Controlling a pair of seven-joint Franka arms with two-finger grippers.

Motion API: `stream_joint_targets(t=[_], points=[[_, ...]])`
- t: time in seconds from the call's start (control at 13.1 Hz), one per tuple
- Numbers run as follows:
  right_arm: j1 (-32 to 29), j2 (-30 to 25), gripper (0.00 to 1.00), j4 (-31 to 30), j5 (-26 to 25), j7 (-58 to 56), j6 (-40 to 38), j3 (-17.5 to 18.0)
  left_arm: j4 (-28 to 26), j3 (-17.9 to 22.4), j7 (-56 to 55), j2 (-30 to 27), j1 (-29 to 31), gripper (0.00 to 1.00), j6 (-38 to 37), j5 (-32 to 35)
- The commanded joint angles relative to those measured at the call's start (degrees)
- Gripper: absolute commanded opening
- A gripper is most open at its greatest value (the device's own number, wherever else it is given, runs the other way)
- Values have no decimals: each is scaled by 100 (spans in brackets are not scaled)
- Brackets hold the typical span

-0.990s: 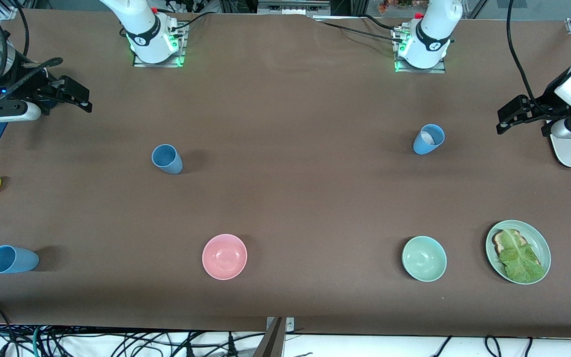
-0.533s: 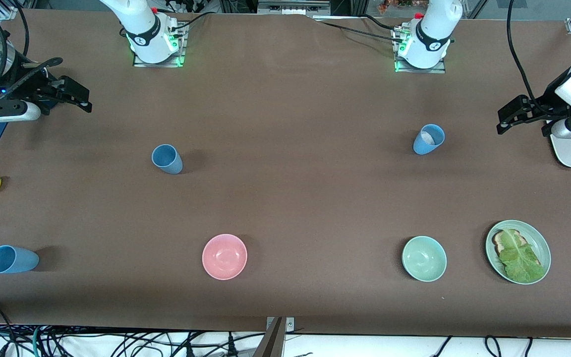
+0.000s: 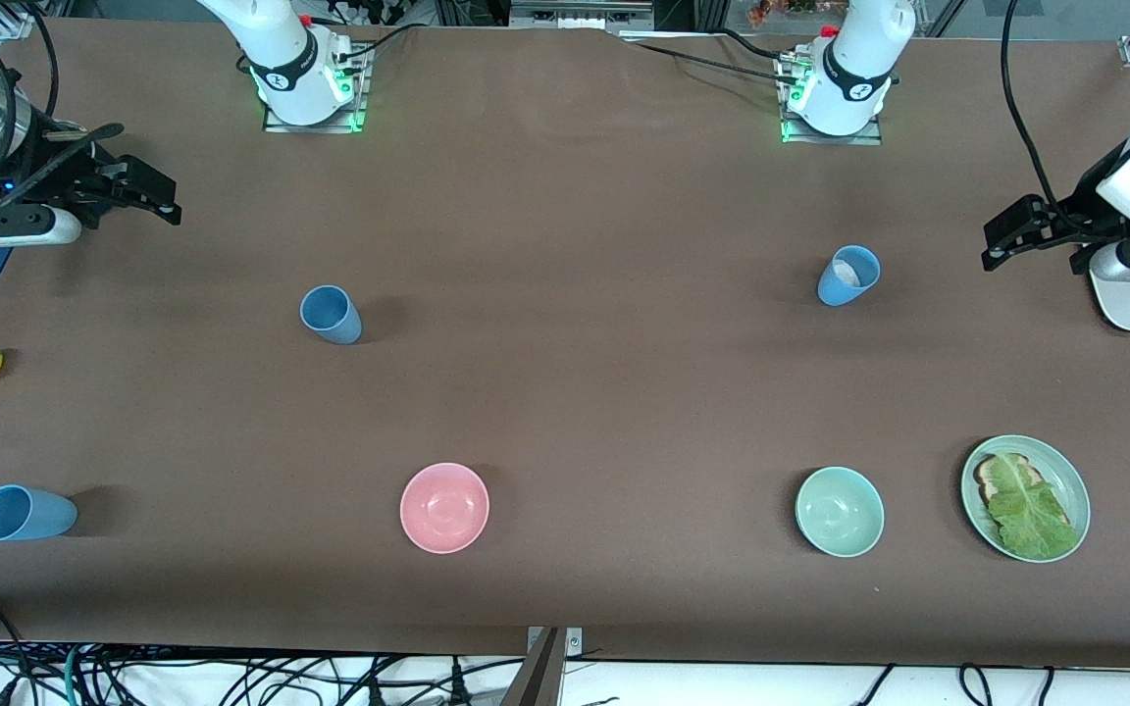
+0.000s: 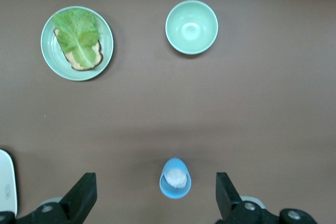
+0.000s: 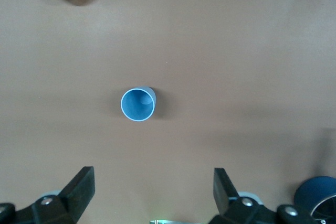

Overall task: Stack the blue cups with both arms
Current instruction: 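Reach the right gripper to one blue cup while the left gripper reaches another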

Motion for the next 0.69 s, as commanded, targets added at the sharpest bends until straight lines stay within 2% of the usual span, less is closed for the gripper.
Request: stream_joint_targets(t=[0.0, 0.3, 0.61], points=[[-7, -556, 100, -1075, 56, -78, 719, -7, -65, 2, -101, 183, 0, 100, 389, 28], [1, -680, 100, -1895, 21, -61, 1467, 37, -161, 2, -57, 552, 141, 100, 908, 54], [2, -680, 97, -2572, 12, 10, 2083, 142, -872, 2, -22, 561, 150, 100, 1725, 195]])
